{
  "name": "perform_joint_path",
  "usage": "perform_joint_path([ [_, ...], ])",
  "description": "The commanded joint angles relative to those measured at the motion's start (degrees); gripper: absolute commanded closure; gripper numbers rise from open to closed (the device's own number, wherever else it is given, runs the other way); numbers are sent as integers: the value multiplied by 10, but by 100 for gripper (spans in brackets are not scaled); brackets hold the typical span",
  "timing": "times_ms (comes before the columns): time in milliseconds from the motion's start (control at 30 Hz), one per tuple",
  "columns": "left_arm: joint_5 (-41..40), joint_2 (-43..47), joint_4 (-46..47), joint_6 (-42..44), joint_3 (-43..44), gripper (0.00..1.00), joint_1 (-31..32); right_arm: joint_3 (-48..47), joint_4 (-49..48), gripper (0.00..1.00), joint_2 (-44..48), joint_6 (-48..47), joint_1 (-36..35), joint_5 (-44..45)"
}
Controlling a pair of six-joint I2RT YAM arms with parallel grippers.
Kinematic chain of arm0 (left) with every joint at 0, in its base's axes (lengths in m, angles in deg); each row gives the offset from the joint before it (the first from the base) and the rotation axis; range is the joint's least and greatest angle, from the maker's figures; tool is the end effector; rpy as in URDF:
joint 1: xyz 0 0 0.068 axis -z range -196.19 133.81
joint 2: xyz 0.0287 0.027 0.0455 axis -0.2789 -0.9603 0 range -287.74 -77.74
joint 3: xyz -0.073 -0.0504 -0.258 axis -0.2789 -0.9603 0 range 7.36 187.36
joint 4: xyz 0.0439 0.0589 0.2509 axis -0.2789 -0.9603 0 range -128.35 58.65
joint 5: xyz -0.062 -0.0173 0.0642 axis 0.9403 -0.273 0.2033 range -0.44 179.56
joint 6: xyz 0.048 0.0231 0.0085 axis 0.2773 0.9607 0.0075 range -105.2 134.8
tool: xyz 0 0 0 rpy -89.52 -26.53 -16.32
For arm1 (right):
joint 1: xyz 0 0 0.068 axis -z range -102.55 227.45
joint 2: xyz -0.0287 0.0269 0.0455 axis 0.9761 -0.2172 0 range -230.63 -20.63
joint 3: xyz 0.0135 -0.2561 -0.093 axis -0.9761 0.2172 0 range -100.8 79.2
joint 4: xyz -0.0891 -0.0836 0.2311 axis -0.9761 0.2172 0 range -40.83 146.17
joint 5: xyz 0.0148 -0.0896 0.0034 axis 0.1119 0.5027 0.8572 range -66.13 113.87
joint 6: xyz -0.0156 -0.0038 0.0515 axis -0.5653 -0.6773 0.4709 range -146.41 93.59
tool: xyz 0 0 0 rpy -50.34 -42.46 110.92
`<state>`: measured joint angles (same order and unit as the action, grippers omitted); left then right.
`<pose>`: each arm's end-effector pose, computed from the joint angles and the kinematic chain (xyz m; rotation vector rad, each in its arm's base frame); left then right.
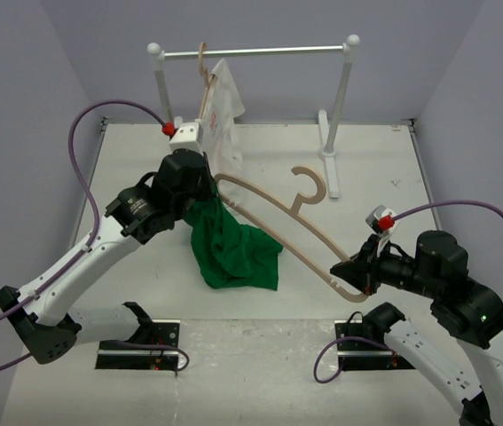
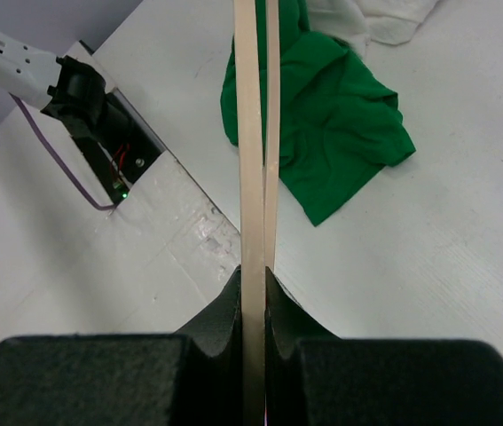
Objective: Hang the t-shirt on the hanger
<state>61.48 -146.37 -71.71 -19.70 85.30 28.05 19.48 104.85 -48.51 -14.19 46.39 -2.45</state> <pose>0.1880 -0.1596 0.4038 -0.1139 2.0570 -0.3370 0.0433 0.0444 0.3743 -0.6409 1.9630 0.9342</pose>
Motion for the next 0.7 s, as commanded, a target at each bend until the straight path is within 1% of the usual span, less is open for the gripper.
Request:
perform_joint_path([
  [0,41,-19,20,41,18,100,-28,-35,23,100,-2,-20,-1,14],
  [100,51,-25,32,46,11,100,-31,-40,39,100,-1,-22,-1,17],
  [200,54,-35,33,60,6,100,-32,-50,48,100,15,-11,-1,58],
  [300,63,-35,36,61,-13,100,-32,-49,58,100,22,-8,-1,43],
  [467,75,-26,57,60,-44,100,-32,-40,62,100,12,5,-1,41],
  [667,86,-21,60,60,-45,100,-32,-37,58,100,-17,10,-1,54],
])
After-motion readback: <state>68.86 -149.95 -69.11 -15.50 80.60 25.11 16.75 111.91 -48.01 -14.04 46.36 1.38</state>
